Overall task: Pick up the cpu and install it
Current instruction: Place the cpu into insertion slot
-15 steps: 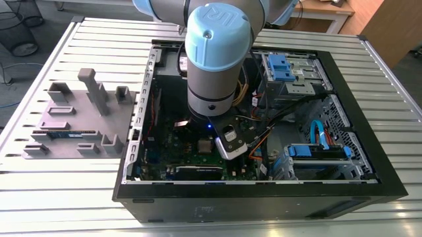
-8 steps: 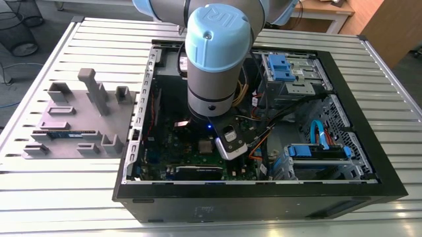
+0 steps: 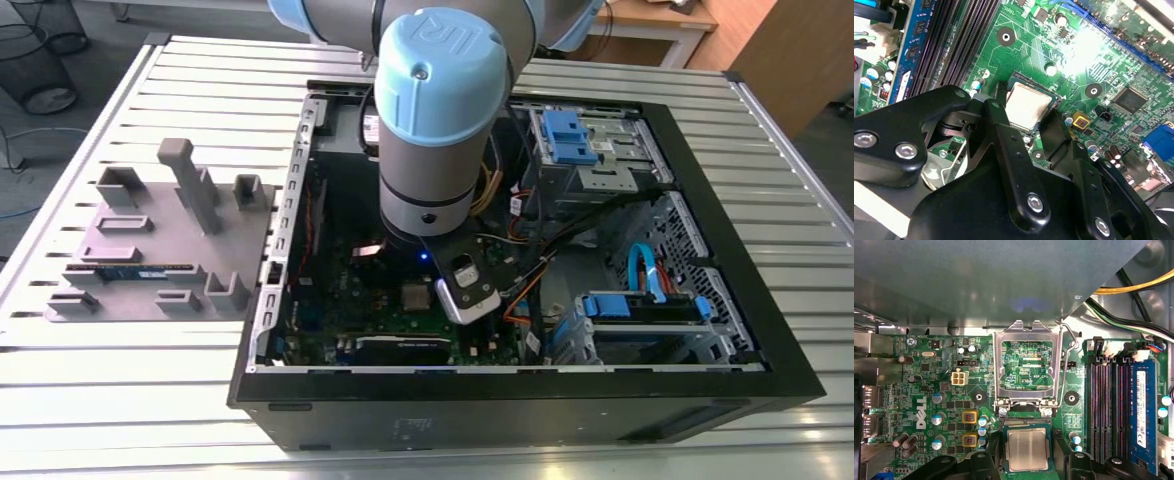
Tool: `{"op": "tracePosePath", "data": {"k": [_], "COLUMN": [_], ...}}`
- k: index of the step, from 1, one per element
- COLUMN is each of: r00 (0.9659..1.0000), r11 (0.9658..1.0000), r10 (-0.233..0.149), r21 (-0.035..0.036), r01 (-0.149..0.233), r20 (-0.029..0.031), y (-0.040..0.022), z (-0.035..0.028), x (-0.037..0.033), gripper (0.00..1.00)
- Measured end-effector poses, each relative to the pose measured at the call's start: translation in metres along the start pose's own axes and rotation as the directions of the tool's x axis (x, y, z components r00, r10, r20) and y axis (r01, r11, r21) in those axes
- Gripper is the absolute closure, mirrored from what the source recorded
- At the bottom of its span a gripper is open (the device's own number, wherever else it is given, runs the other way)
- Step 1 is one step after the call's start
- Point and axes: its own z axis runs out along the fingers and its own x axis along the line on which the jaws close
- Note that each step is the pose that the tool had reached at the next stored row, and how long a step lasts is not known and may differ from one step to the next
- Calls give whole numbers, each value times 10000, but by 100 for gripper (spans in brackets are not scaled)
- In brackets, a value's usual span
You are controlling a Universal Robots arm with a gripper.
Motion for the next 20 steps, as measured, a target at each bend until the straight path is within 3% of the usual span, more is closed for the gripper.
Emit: {"op": "tracePosePath", "data": {"k": [6, 20], "r00": [10000, 10000], "r11": [10000, 10000], "r10": [-1, 1], "r21": [0, -2], "r01": [1, -1], "r20": [0, 1], "y": [0, 0], "z": [1, -5], "x": [0, 0], "gripper": [51, 51]}}
